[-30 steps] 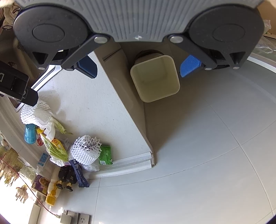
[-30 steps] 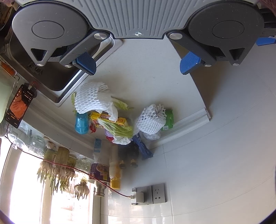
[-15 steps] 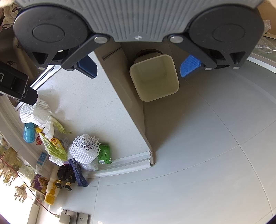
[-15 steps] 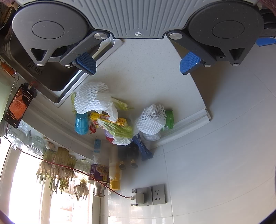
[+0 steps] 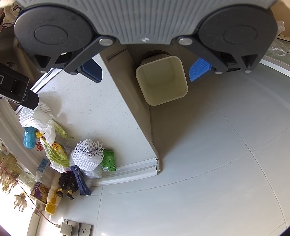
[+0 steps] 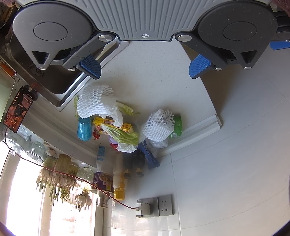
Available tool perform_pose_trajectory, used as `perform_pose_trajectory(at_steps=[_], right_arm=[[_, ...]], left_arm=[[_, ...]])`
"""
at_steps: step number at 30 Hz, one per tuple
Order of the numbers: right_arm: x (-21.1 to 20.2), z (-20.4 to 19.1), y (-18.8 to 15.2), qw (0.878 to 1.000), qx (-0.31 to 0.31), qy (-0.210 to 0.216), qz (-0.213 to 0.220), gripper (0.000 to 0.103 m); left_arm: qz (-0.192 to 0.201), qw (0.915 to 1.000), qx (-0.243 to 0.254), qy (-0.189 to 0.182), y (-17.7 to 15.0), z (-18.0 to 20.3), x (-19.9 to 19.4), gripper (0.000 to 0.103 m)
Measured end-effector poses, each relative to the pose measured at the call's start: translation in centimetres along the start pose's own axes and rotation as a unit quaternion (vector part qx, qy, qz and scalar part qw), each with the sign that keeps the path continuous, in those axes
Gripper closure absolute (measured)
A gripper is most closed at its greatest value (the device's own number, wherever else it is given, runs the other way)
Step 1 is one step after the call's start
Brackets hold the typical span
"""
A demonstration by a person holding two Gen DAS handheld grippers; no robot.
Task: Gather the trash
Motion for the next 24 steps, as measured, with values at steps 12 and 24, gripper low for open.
perform_pose_trajectory(at_steps=[12,24], right_arm=[[0.6,-0.3,0.7,1.000,-0.004,0.001,-0.002,0.000],[1.9,-0.1,1.1,1.000,-0.003,0.004,-0.006,0.000]], left_arm=[[0.001,1.0000,-0.004,0.001,0.2,0.0,0.1,0.000],[0.001,1.0000,-0.005,-0.002,1.0,0.3,0.8,0.000]])
Point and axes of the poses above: each gripper's, at about its wrist camera, not at the fingertips, and x roughly the way its jaws point, z to its right, y to its top, the point moved 6 cm from there along x, roughly the way its jaws point, and after that the axes turned 10 degrees about -y, right-handed, at the moved point
